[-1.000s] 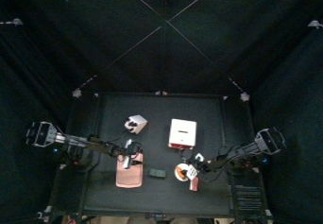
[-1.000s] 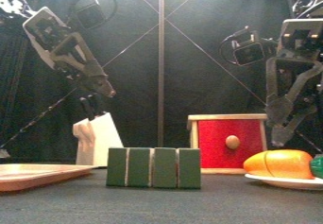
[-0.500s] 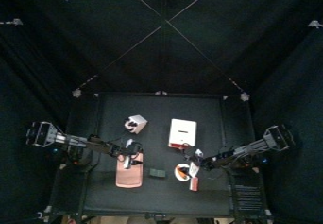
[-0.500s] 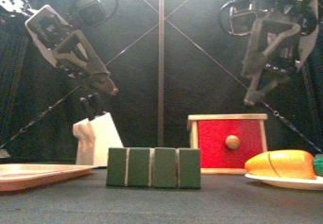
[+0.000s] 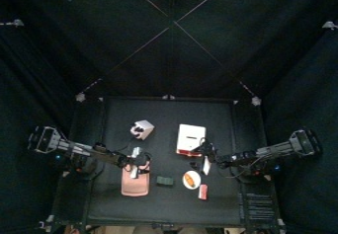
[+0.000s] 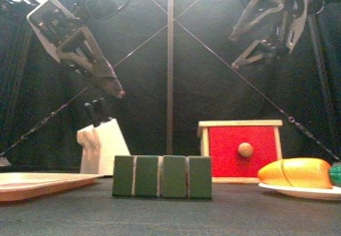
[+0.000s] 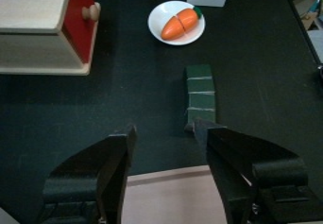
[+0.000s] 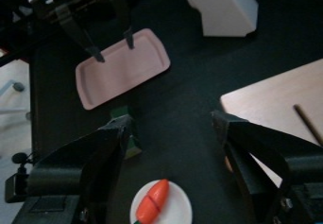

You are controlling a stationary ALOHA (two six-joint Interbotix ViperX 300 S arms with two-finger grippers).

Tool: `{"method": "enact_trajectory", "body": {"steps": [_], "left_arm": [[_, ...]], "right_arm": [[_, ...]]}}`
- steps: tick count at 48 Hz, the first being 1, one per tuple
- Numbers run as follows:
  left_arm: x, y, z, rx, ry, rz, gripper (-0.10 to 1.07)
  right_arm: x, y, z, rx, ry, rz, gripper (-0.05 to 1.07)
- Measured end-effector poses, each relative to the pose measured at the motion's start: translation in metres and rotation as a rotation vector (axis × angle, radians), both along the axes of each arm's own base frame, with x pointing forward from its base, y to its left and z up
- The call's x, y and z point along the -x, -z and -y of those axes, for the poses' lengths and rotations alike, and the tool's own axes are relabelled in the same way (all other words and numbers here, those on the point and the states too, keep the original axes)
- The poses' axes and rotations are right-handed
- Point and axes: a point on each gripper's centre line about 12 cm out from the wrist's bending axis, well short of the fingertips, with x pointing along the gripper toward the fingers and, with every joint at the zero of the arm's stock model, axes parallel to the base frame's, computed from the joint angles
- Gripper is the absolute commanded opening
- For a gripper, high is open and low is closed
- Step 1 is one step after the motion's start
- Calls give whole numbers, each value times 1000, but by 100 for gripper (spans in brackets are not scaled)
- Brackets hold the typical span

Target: Grab sushi roll

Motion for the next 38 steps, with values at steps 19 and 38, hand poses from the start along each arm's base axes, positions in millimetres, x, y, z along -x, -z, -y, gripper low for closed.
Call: {"method": "enact_trajectory", "body": {"steps": [19,38], "left_arm": [[-37,14,26,1,40,-49,102],[-76,48,41,30,-5,-151,102]], "right_arm": [[39,-1,36,50,108,64,99],[54,4,36,42,103,86,99]]}}
